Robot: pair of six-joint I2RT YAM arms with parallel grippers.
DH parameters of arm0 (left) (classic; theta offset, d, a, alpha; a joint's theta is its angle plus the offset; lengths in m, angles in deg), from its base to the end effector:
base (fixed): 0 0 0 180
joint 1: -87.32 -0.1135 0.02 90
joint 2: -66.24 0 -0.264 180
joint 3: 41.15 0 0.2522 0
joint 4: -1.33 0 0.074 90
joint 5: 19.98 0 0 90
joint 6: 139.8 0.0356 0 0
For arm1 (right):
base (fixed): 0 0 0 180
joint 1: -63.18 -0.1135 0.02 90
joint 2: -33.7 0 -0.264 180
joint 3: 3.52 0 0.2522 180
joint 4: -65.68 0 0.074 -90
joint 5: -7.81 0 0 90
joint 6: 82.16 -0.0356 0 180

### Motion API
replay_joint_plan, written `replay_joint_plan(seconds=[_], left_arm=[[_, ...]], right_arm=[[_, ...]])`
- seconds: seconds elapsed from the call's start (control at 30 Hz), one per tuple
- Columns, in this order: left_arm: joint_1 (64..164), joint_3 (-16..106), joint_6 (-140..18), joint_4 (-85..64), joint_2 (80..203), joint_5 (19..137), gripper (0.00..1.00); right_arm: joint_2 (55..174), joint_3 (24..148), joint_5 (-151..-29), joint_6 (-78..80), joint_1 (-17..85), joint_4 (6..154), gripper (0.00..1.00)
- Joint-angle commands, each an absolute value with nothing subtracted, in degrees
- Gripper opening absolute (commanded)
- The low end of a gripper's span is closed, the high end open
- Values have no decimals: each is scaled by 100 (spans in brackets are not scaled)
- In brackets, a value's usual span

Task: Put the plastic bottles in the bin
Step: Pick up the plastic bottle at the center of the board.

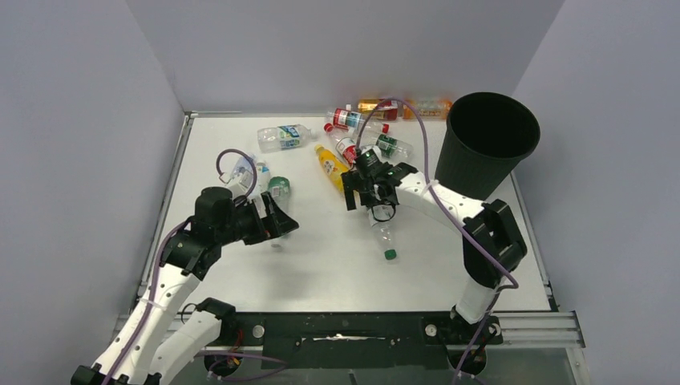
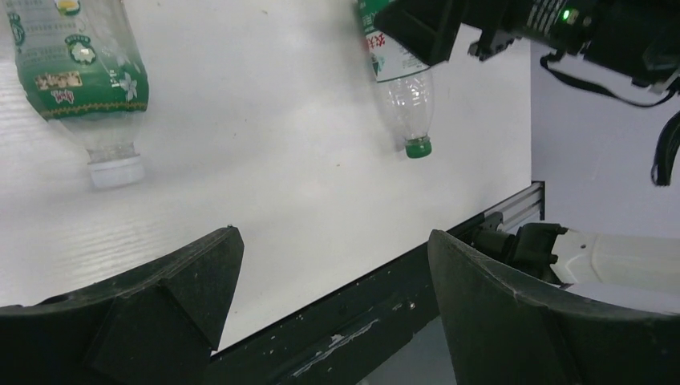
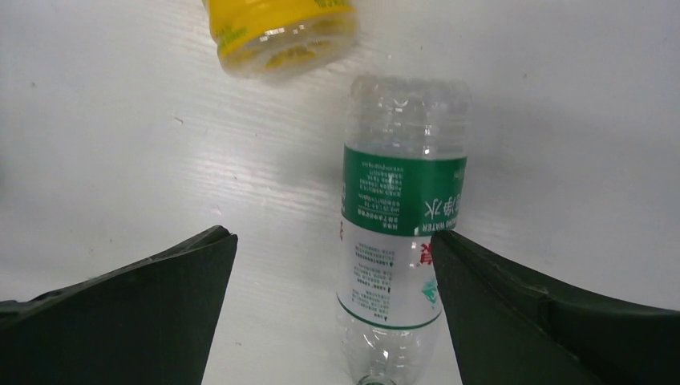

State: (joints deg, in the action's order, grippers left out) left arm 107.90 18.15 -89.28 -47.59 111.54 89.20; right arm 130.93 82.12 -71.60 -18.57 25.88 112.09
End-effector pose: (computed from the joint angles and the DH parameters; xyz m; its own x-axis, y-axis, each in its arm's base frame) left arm 0.1525 -0.0697 0.3006 -0.7851 -0.3467 -0.5133 0.1102 0.7373 -0.6665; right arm 0.2888 0.2118 0.2323 -0.8347 -0.0862 -0.5439 -0.1641 0.9818 0.0961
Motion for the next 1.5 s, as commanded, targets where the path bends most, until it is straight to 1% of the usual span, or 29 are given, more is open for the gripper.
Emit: replay_joint_plan(seconds=[0.0, 0.13, 0.23, 0.4, 0.57, 0.67, 0.87, 0.93, 1.07, 1.2, 1.27, 1.43, 1.47], left_arm=[[10807, 1616, -8807, -5170, 10860, 9203, 87], [10807, 1370, -8872, -5190, 10540, 9313, 87], [10807, 1373, -8827, -5331, 10544, 9357, 87], [10813, 1857, -8706, -5856, 10640, 9117, 87], [10809, 1935, -8658, -6020, 10764, 9127, 87], [10815, 2129, -8508, -6208, 10957, 8926, 87], [10808, 2270, -8487, -5818, 11304, 8553, 87], [10807, 2208, -8469, -5669, 11404, 8379, 87], [10815, 1911, -8645, -5371, 11544, 8254, 87], [10820, 1635, -8866, -5141, 11505, 8251, 87], [10818, 1561, -8893, -5119, 11506, 8212, 87], [10824, 1467, -8935, -5198, 11565, 8019, 87], [10824, 1443, -8969, -5198, 11569, 7965, 87]], right_arm=[[13538, 9251, -6424, -2052, 2384, 12106, 98], [13722, 9580, -6104, -2118, 2215, 12571, 98], [13712, 9646, -5988, -2164, 2164, 12751, 98], [13661, 9685, -6189, -2194, 2152, 12790, 98], [13719, 9640, -6323, -2241, 2151, 12770, 98], [13629, 9358, -6352, -2275, 2160, 12592, 98], [13428, 8532, -6528, -2362, 2289, 12057, 98], [13307, 8221, -6666, -2303, 2394, 11841, 98], [13249, 7980, -6900, -2071, 2652, 11704, 100], [13163, 7839, -7105, -1794, 2778, 11550, 98], [13156, 7747, -7282, -1730, 2886, 11481, 95], [13006, 7410, -7837, -1714, 3059, 11198, 82], [12972, 7370, -7879, -1702, 3069, 11161, 81]])
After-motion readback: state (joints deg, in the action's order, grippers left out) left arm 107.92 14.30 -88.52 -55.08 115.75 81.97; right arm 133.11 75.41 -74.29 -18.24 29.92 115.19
